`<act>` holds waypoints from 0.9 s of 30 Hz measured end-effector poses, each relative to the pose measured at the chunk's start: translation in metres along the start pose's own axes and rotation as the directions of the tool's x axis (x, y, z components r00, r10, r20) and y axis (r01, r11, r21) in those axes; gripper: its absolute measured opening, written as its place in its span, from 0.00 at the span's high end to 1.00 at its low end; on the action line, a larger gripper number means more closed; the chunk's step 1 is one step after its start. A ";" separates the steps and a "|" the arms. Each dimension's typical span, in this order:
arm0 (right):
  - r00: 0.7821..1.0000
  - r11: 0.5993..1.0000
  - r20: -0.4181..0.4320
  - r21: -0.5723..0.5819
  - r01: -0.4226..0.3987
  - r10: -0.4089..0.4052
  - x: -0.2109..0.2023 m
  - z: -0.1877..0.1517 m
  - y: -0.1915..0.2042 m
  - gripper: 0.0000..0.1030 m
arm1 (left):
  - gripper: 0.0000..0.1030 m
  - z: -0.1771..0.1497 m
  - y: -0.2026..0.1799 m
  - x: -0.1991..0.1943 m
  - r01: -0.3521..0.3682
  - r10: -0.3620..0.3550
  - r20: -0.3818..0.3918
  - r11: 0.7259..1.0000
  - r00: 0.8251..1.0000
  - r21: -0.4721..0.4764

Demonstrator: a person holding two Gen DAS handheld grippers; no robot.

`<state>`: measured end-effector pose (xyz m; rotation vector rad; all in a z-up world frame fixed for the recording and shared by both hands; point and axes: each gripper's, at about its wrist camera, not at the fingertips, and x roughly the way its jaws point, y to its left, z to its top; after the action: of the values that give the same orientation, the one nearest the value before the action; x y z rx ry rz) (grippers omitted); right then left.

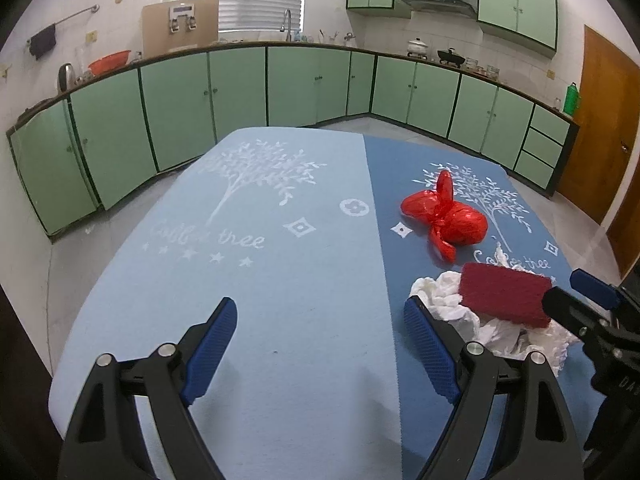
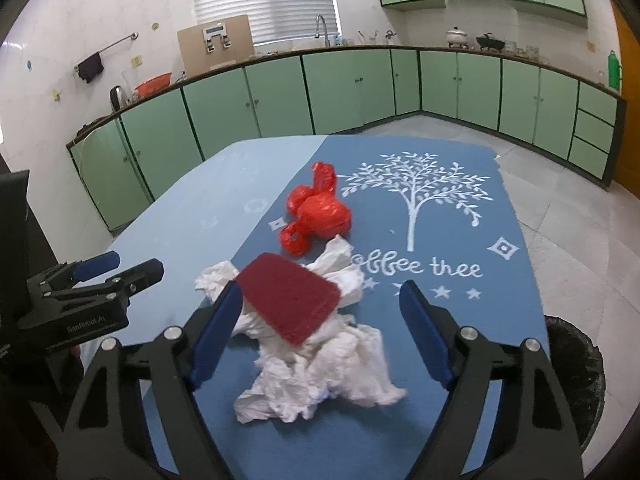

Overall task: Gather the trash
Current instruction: 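Move both open tools back over the tissues on the table, then grasp the dark red scouring pad with the right tool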

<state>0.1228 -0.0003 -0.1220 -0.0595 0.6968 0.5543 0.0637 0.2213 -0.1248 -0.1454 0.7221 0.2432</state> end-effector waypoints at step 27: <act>0.995 0.995 -0.021 -0.023 -0.099 0.099 0.015 -0.004 0.003 0.55 | 0.19 0.000 0.007 0.008 0.005 -0.006 -0.025 1.000 1.000 -0.016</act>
<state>0.1279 0.0082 -0.1340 -0.0530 0.7155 0.6582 0.0672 0.2294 -0.1304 -0.1654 0.7446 0.2423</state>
